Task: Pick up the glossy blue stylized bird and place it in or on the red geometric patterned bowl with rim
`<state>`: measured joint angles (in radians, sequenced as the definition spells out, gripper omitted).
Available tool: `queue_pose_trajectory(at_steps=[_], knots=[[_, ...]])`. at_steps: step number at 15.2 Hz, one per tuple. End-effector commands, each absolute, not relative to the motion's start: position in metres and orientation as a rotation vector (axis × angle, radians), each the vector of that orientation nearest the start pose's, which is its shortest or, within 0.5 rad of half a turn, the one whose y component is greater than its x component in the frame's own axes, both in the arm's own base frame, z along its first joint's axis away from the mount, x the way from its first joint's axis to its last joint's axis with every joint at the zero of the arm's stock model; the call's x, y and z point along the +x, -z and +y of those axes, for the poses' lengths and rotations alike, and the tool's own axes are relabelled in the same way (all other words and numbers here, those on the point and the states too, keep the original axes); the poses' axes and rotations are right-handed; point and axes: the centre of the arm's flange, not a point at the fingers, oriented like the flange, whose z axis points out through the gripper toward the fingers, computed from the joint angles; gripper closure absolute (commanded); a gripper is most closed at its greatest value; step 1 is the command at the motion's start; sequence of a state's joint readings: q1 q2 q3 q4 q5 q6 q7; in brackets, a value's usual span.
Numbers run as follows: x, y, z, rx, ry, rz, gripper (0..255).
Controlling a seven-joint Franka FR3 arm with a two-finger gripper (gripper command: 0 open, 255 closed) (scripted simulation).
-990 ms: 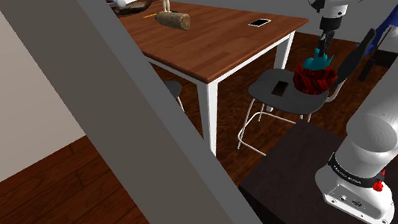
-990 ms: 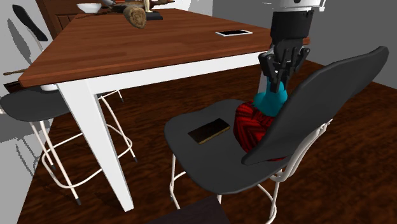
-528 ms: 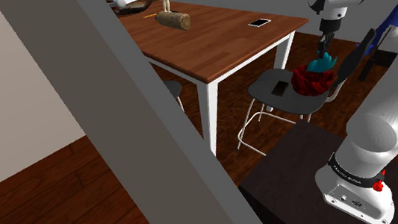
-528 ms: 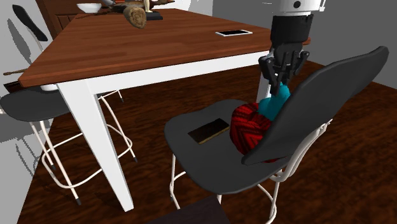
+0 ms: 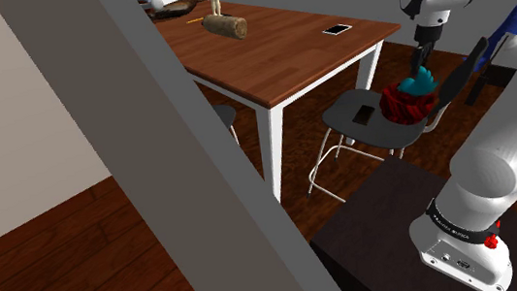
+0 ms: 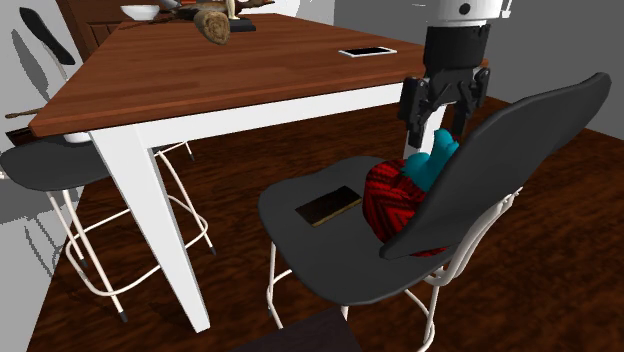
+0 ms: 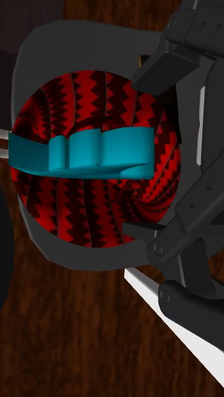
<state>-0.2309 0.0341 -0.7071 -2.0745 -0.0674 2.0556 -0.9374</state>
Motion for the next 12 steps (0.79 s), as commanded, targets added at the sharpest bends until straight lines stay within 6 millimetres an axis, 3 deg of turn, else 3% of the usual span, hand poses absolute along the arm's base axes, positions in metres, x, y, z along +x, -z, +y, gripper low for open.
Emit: queue_pose_trajectory(at_steps=[1, 4, 12], knots=[[0.323, -0.426, -0.442, -3.149, -0.145, -0.050, 0], [0.327, -0.463, -0.442, -3.149, -0.145, -0.050, 0], [0.327, -0.463, -0.442, -3.149, -0.145, -0.050, 0]])
